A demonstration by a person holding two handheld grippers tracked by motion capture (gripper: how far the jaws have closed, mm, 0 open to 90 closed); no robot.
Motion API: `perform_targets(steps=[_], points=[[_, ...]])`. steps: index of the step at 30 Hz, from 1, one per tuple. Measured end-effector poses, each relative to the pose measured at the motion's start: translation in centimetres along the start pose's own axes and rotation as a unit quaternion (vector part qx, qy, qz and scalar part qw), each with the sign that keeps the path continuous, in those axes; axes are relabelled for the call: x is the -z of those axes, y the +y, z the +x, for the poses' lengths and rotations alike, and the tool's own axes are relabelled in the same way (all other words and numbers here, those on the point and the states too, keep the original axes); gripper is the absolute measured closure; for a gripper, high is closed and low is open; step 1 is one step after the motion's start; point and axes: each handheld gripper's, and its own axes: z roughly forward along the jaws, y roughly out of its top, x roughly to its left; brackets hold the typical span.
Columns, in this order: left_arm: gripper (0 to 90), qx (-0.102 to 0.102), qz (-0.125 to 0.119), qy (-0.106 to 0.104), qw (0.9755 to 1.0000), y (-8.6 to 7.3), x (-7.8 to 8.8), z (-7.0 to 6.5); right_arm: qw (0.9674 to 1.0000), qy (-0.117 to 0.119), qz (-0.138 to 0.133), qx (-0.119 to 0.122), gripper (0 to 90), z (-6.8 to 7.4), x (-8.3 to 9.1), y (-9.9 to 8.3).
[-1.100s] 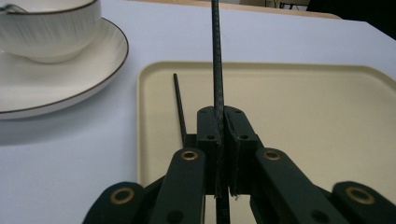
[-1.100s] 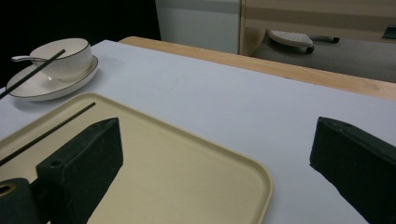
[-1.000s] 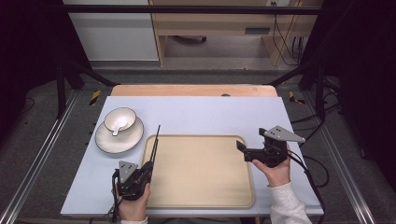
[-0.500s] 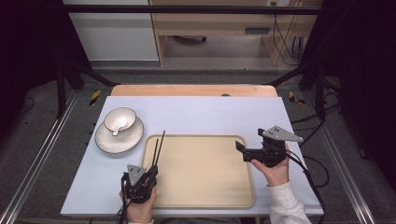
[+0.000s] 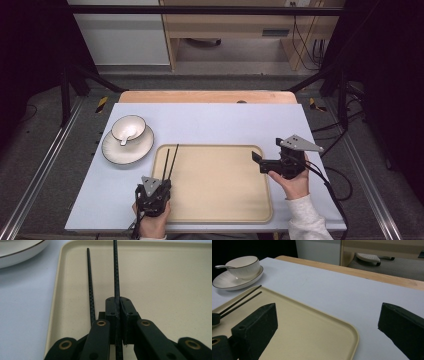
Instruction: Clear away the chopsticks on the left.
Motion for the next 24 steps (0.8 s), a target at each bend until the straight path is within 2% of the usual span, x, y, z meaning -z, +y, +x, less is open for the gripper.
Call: perform_targets(steps=[9,24], points=[[84.9,-0.005,0.021,0.001,0.9998,0.07,-0.35,-0.12,1.0000,-0.001,0.002,0.000,2.6,0.02,-0.04,-0.03],[84.3,-0.011,0.025,-0.004,0.9996,0.19,-0.39,-0.23,1.0000,0.000,0.003,0.002,2.7,0.05,-0.14,-0.07]])
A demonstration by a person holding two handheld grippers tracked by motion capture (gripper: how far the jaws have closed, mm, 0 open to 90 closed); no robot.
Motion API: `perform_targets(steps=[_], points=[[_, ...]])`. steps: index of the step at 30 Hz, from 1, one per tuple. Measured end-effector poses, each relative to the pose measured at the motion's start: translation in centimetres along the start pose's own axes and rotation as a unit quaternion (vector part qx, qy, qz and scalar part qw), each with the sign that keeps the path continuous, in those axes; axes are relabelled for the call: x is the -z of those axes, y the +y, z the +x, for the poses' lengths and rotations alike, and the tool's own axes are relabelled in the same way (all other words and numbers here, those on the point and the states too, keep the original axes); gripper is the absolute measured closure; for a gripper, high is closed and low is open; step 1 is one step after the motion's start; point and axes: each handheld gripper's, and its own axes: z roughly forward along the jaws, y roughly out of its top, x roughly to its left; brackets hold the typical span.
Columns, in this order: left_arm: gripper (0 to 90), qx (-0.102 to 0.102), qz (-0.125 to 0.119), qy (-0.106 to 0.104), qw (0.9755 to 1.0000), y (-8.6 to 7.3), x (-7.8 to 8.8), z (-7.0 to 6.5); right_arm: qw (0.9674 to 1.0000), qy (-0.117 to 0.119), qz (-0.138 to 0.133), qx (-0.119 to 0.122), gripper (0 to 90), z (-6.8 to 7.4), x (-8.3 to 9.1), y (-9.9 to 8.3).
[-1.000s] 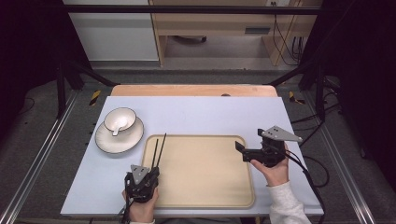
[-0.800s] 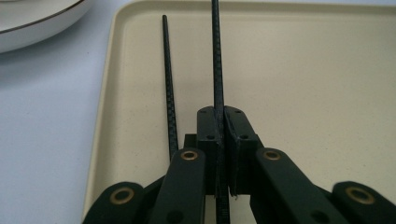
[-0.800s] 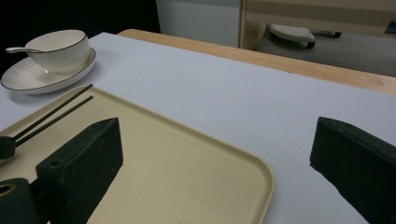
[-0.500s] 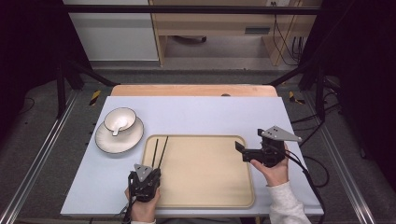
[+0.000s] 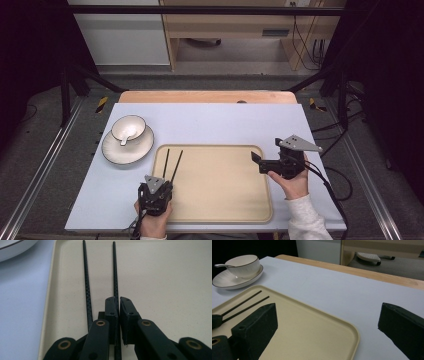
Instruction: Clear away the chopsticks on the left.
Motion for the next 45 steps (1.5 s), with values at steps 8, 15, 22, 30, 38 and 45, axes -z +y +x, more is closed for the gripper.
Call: perform_targets(steps=[8,15,22,30,38,45], points=[[78.0,-0.009,-0.009,-0.017,0.9998,0.6,0.6,-0.1,1.0000,0.001,-0.001,-0.002,2.7,0.0,0.1,0.0],[68.5,-0.032,-0.045,-0.081,0.9952,2.6,1.7,0.0,1.0000,0.001,-0.004,-0.003,2.6,0.0,0.2,0.1],[56.4,-0.077,-0.077,-0.104,0.9886,5.1,2.7,0.6,0.9999,-0.002,-0.011,-0.004,2.6,-0.2,0.7,0.3],[43.2,-0.093,-0.106,-0.115,0.9833,9.2,4.2,3.0,0.9999,-0.004,-0.014,-0.008,2.5,-0.4,0.9,0.3],[32.2,-0.120,-0.101,-0.154,0.9756,10.0,4.9,6.0,0.9998,-0.008,-0.014,-0.010,2.4,-0.7,1.1,0.2],[24.5,-0.123,-0.098,-0.140,0.9776,8.6,4.4,8.0,0.9998,-0.014,-0.008,-0.006,2.1,-0.8,1.0,0.0]])
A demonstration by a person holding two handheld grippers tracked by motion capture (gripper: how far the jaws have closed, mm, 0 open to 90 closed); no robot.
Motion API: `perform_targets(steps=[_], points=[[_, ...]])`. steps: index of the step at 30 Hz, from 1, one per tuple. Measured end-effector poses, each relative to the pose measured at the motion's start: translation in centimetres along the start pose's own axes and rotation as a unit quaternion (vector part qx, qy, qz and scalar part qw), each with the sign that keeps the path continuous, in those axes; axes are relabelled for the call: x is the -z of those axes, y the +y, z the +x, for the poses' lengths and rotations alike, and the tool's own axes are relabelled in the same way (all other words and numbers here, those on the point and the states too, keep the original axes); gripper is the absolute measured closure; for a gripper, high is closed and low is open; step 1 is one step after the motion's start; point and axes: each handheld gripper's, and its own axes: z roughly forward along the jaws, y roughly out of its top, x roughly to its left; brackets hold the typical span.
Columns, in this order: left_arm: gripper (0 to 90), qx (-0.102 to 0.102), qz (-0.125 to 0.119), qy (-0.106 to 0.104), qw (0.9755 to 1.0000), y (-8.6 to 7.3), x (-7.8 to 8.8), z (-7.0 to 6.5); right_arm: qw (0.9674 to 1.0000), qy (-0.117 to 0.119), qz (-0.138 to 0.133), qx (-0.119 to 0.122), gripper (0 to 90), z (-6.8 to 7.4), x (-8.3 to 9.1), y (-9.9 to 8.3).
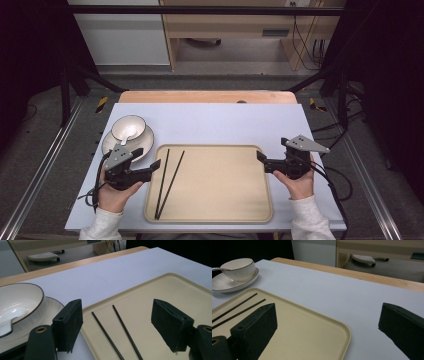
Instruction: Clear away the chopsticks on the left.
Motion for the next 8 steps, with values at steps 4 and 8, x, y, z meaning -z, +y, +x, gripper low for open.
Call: perform_targets(steps=[4,8], points=[[22.0,0.003,0.005,0.004,1.0000,-0.9,0.2,1.0,1.0000,-0.001,-0.001,-0.004,2.1,-0.2,0.0,-0.1],[21.1,0.011,-0.002,0.012,0.9999,-1.5,0.6,1.7,1.0000,0.000,0.000,-0.007,2.0,-0.3,-0.1,-0.3]])
